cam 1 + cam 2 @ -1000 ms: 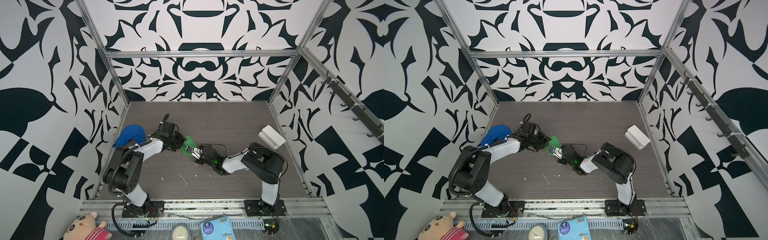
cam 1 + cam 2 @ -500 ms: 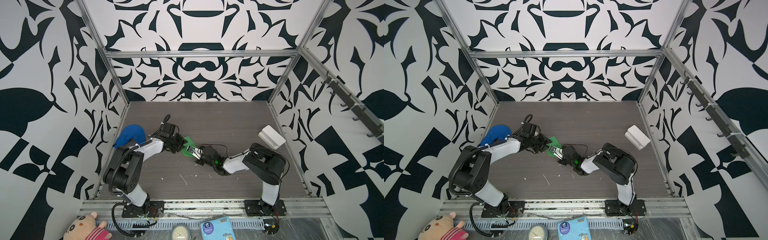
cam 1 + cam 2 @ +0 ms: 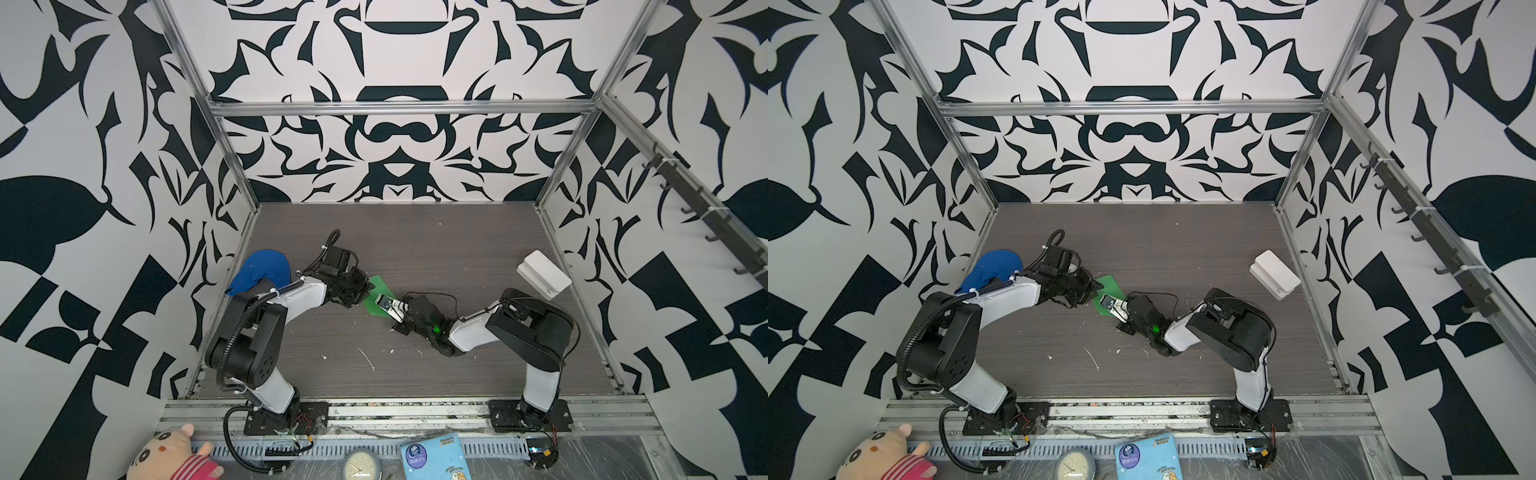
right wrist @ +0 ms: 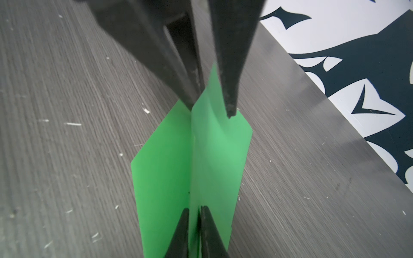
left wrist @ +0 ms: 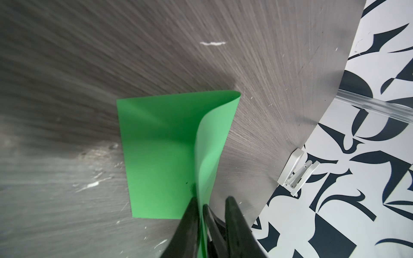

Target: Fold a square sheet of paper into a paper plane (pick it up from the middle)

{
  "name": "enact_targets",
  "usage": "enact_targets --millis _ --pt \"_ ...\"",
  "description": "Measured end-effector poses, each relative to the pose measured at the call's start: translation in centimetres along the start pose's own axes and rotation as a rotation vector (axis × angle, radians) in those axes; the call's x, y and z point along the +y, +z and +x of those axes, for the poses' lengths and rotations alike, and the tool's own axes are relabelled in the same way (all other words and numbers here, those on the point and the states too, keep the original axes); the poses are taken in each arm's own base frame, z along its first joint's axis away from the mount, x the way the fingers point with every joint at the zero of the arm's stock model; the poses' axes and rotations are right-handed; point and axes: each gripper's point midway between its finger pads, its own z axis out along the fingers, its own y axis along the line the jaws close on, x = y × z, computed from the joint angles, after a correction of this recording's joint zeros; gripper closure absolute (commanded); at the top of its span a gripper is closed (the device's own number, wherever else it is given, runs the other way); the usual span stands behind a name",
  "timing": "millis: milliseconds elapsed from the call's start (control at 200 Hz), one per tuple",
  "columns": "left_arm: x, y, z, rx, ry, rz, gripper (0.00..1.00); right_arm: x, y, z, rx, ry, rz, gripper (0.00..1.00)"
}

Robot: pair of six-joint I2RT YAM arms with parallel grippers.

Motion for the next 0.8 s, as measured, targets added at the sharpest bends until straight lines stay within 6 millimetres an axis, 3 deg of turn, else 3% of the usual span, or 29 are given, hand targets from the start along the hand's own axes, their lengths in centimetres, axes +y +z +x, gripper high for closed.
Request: enact_targets --millis 75,280,425,565,800 --pt "0.1 0.0 0.1 0.006 0.0 -0.002 0.7 -0.1 0.0 -0.1 -0.005 0.013 0.003 0.86" --pt "0.0 0.0 0.4 0.022 0.0 0.003 0.91 -0.1 -0.1 -0.3 -0.016 0.033 0.007 0.81" --pt "-0.1 0.0 0.5 0.026 0.0 0.005 1.0 -0.2 -0.1 -0.4 -0.019 0.04 0.008 0.75" --pt "0.0 0.0 0.5 0.028 -0.002 0.003 1.0 -0.2 -0.1 -0.3 -0.019 0.037 0.017 0.69" --pt "0.4 0.0 0.7 0.035 -0.011 -0.015 1.0 -0.2 -0.6 0.9 -0.001 0.035 0.031 0.7"
